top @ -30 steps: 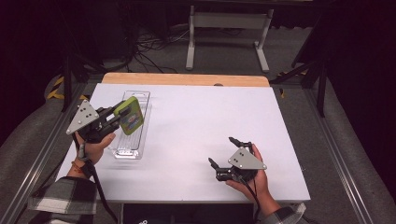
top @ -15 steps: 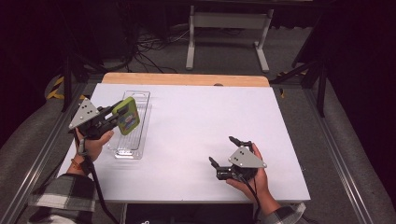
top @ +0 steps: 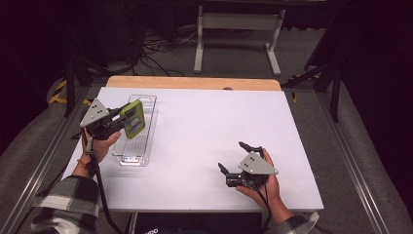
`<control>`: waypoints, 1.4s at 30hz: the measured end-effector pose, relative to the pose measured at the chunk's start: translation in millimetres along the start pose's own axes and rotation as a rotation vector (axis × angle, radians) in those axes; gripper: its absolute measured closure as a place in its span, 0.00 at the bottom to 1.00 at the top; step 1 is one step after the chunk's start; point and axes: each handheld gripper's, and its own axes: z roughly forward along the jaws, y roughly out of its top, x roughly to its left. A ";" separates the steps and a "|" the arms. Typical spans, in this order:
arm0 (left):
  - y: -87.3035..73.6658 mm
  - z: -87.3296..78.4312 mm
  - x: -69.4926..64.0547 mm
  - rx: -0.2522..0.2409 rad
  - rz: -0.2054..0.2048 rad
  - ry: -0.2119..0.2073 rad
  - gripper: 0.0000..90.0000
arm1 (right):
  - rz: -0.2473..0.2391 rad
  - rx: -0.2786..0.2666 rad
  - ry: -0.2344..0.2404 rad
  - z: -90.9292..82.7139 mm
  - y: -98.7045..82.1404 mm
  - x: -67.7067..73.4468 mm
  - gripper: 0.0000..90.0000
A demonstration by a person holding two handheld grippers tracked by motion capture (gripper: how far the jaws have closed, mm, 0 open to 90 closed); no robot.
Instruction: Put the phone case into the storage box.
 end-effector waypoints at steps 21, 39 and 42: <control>7.1 46.1 46.2 0.076 -0.006 -0.034 0.86 | 0.011 0.030 -0.008 3.4 -6.5 -6.9 0.10; 13.6 99.3 54.5 0.113 0.038 -0.048 0.86 | 0.018 0.071 -0.045 -0.3 -13.7 -4.8 0.10; 15.5 106.4 53.7 0.125 0.054 -0.057 0.86 | 0.016 0.077 -0.052 -3.0 -15.0 -4.0 0.10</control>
